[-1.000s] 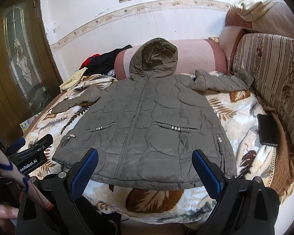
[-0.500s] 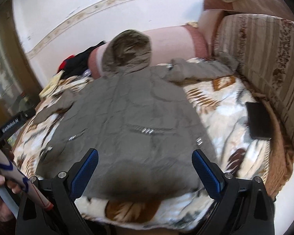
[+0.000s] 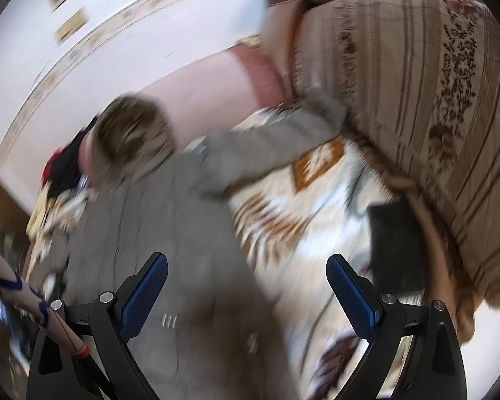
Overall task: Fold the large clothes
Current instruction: 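Grasp the jacket sleeve nearest the right gripper with the right gripper, then fold the held sleeve across the jacket body toward the zipper, release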
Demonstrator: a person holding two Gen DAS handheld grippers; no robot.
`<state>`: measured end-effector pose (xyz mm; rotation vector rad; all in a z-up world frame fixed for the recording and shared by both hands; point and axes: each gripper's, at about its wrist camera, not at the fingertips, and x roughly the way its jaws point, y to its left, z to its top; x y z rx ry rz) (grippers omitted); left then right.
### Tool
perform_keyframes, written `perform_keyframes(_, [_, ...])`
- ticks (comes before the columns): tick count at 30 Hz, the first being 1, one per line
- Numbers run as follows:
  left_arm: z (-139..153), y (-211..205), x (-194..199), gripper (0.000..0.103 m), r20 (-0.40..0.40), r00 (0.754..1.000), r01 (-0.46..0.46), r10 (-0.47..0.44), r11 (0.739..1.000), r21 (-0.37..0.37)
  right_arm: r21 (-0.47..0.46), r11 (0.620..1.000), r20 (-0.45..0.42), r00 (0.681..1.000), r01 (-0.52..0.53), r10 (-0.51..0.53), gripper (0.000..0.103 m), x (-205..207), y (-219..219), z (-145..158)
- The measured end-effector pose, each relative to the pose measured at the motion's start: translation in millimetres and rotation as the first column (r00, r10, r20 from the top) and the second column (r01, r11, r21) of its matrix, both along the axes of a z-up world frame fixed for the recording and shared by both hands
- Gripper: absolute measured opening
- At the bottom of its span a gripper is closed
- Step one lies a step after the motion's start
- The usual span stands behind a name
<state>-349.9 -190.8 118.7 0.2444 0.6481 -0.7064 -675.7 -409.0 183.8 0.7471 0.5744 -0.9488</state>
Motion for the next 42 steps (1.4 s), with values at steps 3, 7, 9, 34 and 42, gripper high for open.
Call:
perform_keyframes(3, [-3, 1, 5, 0.103, -0.031, 0.999, 0.008, -0.008, 1.0, -0.01, -0.003, 0.998, 0.007, 0.998, 0.057, -0.057, 0.099, 2, -54, 3])
perform_keyframes(7, [-6, 3, 9, 0.103, -0.047, 0.999, 0.002, -0.002, 1.0, -0.007, 0.0, 0.994, -0.028, 0.994, 0.11, -0.11, 0.095, 8, -122, 0])
perform_keyframes(9, [-8, 2, 12, 0.103, -0.054, 0.999, -0.005, 0.005, 1.0, -0.004, -0.01, 0.989, -0.057, 0.987, 0.148, -0.148, 0.095, 12, -159, -5])
perform_keyframes(34, [-60, -34, 33, 0.103, -0.134, 0.991, 0.004, 0.014, 0.991, 0.13, 0.012, 0.903, -0.164, 0.891, 0.43, -0.423, 0.069, 32, -353, -137])
perform_keyframes(42, [-62, -37, 34, 0.103, -0.134, 0.991, 0.008, 0.011, 0.991, 0.134, -0.051, 0.923, -0.117, 0.915, 0.382, -0.386, 0.013, 36, -351, -131])
